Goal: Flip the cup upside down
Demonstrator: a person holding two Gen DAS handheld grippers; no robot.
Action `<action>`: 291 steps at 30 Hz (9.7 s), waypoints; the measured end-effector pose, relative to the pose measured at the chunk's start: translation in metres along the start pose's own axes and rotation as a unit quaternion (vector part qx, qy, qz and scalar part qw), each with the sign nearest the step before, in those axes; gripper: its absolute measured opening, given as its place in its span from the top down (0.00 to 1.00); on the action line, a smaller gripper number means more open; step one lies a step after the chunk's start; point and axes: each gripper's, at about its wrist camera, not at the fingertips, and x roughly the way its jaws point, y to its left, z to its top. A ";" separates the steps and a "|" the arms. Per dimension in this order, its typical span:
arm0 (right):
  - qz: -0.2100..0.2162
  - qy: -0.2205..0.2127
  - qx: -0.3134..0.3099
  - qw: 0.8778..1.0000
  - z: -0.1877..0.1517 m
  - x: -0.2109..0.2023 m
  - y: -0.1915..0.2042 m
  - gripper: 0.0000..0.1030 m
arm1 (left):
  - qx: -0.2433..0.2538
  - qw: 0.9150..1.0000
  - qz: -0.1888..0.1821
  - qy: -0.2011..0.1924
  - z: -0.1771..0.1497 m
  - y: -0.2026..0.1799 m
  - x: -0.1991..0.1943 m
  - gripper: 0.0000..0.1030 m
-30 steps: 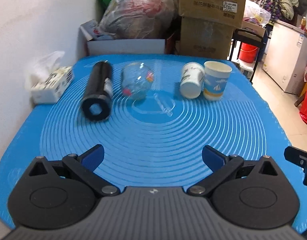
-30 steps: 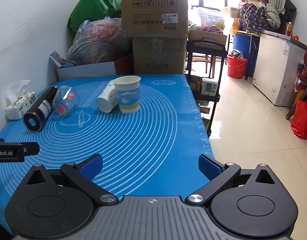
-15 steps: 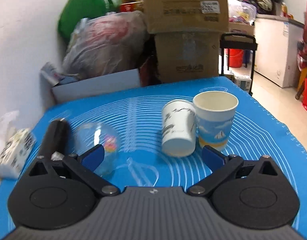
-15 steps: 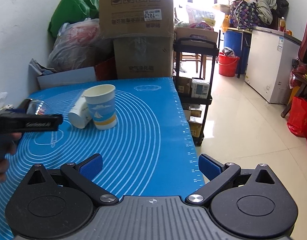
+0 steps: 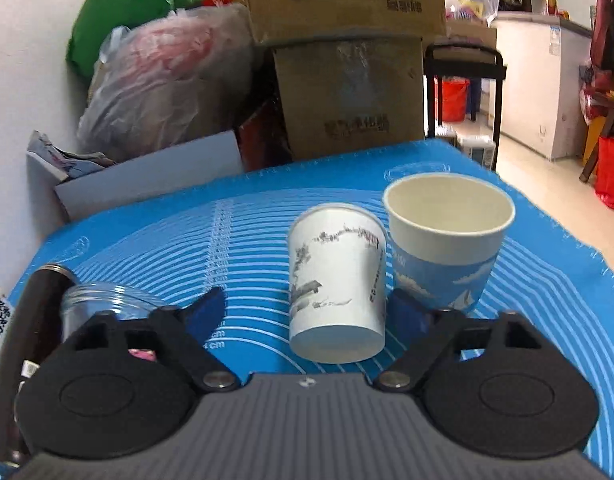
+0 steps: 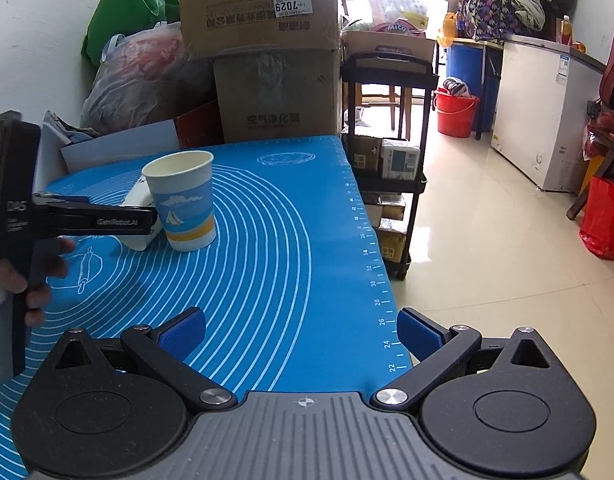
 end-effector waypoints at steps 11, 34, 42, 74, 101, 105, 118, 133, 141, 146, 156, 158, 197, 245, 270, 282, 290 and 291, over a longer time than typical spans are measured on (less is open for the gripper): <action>0.000 0.004 0.009 1.000 -0.002 0.004 -0.005 0.00 | -0.002 1.000 -0.011 0.010 -0.003 0.002 0.006 0.47; 0.032 -0.014 -0.010 0.999 -0.009 -0.055 0.013 0.00 | -0.033 0.999 -0.006 0.030 -0.062 0.006 -0.150 0.49; 0.038 0.002 -0.029 0.999 -0.029 -0.083 0.021 0.00 | -0.041 0.998 -0.012 0.055 -0.105 -0.003 -0.180 0.49; 0.045 0.027 -0.058 0.997 -0.043 -0.092 0.030 0.00 | -0.064 0.996 0.004 0.057 -0.114 0.004 -0.188 0.24; 0.054 0.006 -0.423 0.904 -0.011 -0.109 0.162 0.00 | -0.138 0.989 0.059 0.013 -0.131 0.094 -0.268 0.11; 0.020 -0.001 -0.554 0.832 -0.020 -0.108 0.206 0.00 | -0.149 0.985 0.085 0.007 -0.141 0.114 -0.277 0.08; -0.102 -0.022 -0.914 0.393 -0.103 -0.073 0.260 0.00 | -0.203 0.972 0.114 0.021 -0.173 0.159 -0.268 0.08; -0.084 -0.114 -0.987 -0.072 -0.157 -0.031 0.230 0.02 | -0.222 0.967 0.122 0.005 -0.194 0.182 -0.265 0.08; -0.076 -0.087 -0.987 -0.115 -0.170 -0.011 0.229 0.29 | -0.242 0.963 0.117 0.010 -0.203 0.191 -0.261 0.08; -0.066 -0.074 -0.992 -0.082 -0.165 -0.008 0.237 0.42 | -0.246 0.962 0.117 0.013 -0.204 0.193 -0.258 0.08; -0.040 -0.053 -0.995 0.079 -0.148 -0.024 0.246 0.47 | -0.237 0.964 0.116 0.014 -0.201 0.188 -0.256 0.08; -0.031 -0.035 -0.986 0.162 -0.137 -0.031 0.256 0.47 | -0.238 0.964 0.115 0.013 -0.200 0.187 -0.256 0.08; 0.216 0.090 -0.191 0.953 -0.028 -0.011 0.166 0.49 | -0.178 0.979 0.095 0.019 -0.163 0.135 -0.236 0.08; 0.145 0.015 -0.097 0.985 -0.084 -0.180 0.084 0.00 | -0.120 0.992 0.030 0.029 -0.160 0.038 -0.328 0.07; 0.141 -0.002 -0.080 0.987 -0.095 -0.214 0.073 0.00 | -0.102 0.994 0.022 0.018 -0.162 0.025 -0.348 0.07; 0.144 -0.003 -0.081 0.986 -0.095 -0.218 0.073 0.00 | -0.101 0.995 0.023 0.015 -0.163 0.023 -0.349 0.07; 0.147 -0.002 -0.076 0.986 -0.095 -0.218 0.072 0.00 | -0.101 0.995 0.023 0.015 -0.163 0.023 -0.349 0.07; 0.147 -0.001 -0.076 0.986 -0.095 -0.218 0.072 0.00 | -0.101 0.995 0.023 0.015 -0.163 0.023 -0.349 0.07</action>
